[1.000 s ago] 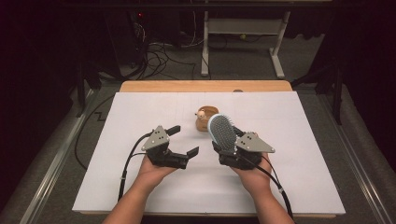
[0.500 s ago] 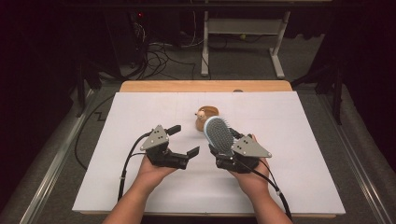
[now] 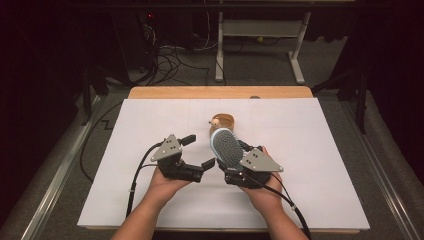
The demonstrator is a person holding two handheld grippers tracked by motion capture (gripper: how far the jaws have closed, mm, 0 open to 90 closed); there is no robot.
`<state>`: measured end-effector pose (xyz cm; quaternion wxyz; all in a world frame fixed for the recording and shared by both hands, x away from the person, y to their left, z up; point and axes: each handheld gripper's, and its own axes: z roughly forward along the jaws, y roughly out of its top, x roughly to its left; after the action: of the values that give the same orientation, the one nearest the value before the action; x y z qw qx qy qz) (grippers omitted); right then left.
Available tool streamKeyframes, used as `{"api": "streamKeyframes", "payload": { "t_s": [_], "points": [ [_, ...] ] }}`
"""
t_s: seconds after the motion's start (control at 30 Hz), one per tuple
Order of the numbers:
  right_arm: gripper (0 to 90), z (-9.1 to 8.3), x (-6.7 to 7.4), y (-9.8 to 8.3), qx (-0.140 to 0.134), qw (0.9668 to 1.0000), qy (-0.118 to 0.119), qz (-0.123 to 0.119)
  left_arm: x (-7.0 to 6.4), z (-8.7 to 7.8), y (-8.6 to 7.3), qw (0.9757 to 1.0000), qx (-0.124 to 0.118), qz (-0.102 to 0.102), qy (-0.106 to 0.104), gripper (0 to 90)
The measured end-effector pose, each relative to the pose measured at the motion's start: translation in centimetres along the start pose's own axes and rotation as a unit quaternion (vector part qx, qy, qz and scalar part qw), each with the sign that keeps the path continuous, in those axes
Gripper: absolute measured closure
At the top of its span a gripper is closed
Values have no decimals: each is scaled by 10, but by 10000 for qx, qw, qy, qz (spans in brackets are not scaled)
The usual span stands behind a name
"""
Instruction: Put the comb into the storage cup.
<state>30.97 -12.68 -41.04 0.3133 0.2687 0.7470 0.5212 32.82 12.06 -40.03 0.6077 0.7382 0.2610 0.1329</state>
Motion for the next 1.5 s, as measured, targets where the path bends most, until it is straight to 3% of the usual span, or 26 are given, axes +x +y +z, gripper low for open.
{"api": "streamKeyframes", "payload": {
  "t_s": [0.37,1.17,1.5],
  "points": [
    [204,3,11,1,12,9999,93,-126,-6,0,5,9999,-27,-21,-119,4],
    [204,8,29,1,40,9991,277,-303,-9,1,6,9999,-1,-20,-129,18],
    [204,9,34,1,54,9989,327,-321,-8,2,6,9998,-42,-132,-146,26]
  ]
}}
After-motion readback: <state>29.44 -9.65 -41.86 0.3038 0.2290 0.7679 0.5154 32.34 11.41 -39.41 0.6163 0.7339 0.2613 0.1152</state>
